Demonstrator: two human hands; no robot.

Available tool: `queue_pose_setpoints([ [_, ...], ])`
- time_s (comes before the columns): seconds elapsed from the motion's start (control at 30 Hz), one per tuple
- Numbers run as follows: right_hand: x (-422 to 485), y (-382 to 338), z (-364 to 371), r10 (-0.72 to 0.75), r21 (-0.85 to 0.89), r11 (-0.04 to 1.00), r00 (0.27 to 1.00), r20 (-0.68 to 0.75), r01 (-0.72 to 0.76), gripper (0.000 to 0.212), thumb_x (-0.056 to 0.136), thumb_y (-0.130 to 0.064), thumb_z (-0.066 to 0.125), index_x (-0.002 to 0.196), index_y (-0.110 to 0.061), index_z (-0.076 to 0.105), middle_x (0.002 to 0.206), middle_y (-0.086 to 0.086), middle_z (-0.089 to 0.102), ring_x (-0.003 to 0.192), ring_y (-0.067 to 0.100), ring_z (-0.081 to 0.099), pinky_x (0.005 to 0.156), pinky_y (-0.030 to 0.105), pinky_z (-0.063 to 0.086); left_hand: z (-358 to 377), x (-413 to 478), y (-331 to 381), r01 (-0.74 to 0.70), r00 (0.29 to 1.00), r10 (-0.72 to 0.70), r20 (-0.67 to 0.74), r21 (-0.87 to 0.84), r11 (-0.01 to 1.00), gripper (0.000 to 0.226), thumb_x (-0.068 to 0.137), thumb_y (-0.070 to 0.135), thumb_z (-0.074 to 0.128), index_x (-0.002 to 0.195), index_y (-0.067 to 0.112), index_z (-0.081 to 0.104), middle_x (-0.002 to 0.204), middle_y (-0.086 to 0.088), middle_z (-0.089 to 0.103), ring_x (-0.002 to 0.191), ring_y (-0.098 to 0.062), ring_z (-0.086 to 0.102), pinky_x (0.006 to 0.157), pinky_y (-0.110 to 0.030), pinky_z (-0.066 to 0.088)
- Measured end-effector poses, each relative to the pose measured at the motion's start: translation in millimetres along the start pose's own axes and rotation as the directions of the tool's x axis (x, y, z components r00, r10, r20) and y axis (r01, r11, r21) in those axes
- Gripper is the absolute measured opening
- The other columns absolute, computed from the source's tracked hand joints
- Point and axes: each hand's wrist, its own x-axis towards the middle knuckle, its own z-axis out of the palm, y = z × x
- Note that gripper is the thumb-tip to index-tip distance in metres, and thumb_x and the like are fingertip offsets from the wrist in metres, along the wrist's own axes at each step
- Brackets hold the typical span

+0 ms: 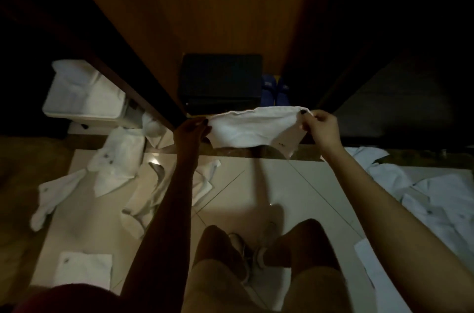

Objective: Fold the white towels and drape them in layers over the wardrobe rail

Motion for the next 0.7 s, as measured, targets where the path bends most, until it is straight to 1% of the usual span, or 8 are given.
queue_pose_setpoints([
  [0.1,-44,-65,-21,-0.120,-0.076,0.990,0.992,-0.034,0.117,0.019,0.097,-0.021,0.053,0.086,-0.010,0.064,0.076,-0.001,0.062,0.079,0.013,0.060,0.072,0.031,0.050,-16,-24,75,-0.036,0.999,0.037,-0.031,0.037,0.999,0.007,0.091,0.002,0.060,0.096,0.001,0.065,0.086,-0.004,0.066,0.078,-0.013,0.067,0.081,-0.033,0.057],
  [0.17,-72,-101,-31,-0.173,-0.110,0.980,0.984,-0.045,0.167,0.026,0.098,-0.022,0.052,0.077,-0.010,0.061,0.067,-0.002,0.055,0.062,-0.001,0.053,0.058,0.016,0.043,-21,-43,119,-0.056,0.997,0.058,-0.050,0.052,0.997,0.013,0.094,0.005,0.055,0.085,0.011,0.061,0.078,-0.004,0.064,0.072,-0.017,0.062,0.077,-0.037,0.053],
  [0.23,-98,-131,-36,-0.219,-0.126,0.970,0.972,-0.082,0.208,0.040,0.098,-0.019,0.051,0.060,-0.010,0.048,0.053,0.000,0.040,0.041,0.001,0.038,0.043,0.012,0.029,-22,-62,154,-0.237,0.965,0.250,-0.085,0.137,0.962,0.010,0.091,0.006,0.059,0.086,0.008,0.066,0.077,-0.005,0.062,0.070,-0.016,0.059,0.071,-0.029,0.049],
  [0.3,-124,-154,-38,-0.211,-0.128,0.972,0.971,-0.114,0.196,0.045,0.098,-0.017,0.051,0.054,-0.012,0.044,0.050,-0.001,0.036,0.036,0.004,0.032,0.041,0.013,0.026,-23,-82,179,-0.349,0.921,0.375,-0.104,0.204,0.915,0.006,0.087,0.008,0.065,0.086,0.008,0.071,0.088,-0.004,0.058,0.073,-0.010,0.055,0.071,-0.017,0.043],
  [0.37,-151,-171,-39,-0.237,-0.130,0.966,0.966,-0.105,0.223,0.039,0.096,-0.015,0.053,0.058,-0.009,0.052,0.053,0.004,0.045,0.042,0.003,0.038,0.046,0.019,0.033,-25,-98,199,-0.391,0.904,0.415,-0.099,0.198,0.899,0.006,0.086,0.012,0.068,0.082,0.014,0.072,0.093,0.002,0.055,0.077,-0.003,0.054,0.071,-0.009,0.041],
  [0.47,-188,-192,-38,-0.285,-0.047,0.958,0.956,-0.065,0.283,0.012,0.093,-0.005,0.057,0.092,-0.009,0.068,0.075,0.019,0.064,0.064,0.024,0.060,0.060,0.038,0.052,-31,-119,224,-0.419,0.905,0.426,-0.024,0.137,0.898,0.013,0.086,0.012,0.068,0.078,0.022,0.069,0.075,0.013,0.062,0.067,0.004,0.056,0.062,-0.008,0.039],
  [0.57,-219,-210,-37,-0.332,0.062,0.941,0.943,-0.013,0.332,0.023,0.092,-0.001,0.056,0.100,-0.016,0.071,0.088,0.015,0.068,0.079,0.037,0.065,0.074,0.047,0.057,-40,-138,237,-0.430,0.903,0.429,0.027,0.060,0.901,0.013,0.087,0.013,0.068,0.078,0.021,0.070,0.069,0.013,0.065,0.065,0.002,0.060,0.064,-0.017,0.047],
  [0.7,-251,-234,-35,-0.374,0.149,0.925,0.907,0.192,0.350,0.018,0.088,0.000,0.066,0.105,-0.005,0.071,0.099,0.025,0.070,0.086,0.024,0.068,0.080,0.025,0.057,-56,-159,252,-0.405,0.900,0.416,0.131,-0.107,0.908,0.010,0.088,0.010,0.069,0.086,0.019,0.073,0.082,0.002,0.072,0.081,-0.016,0.070,0.080,-0.037,0.058],
])
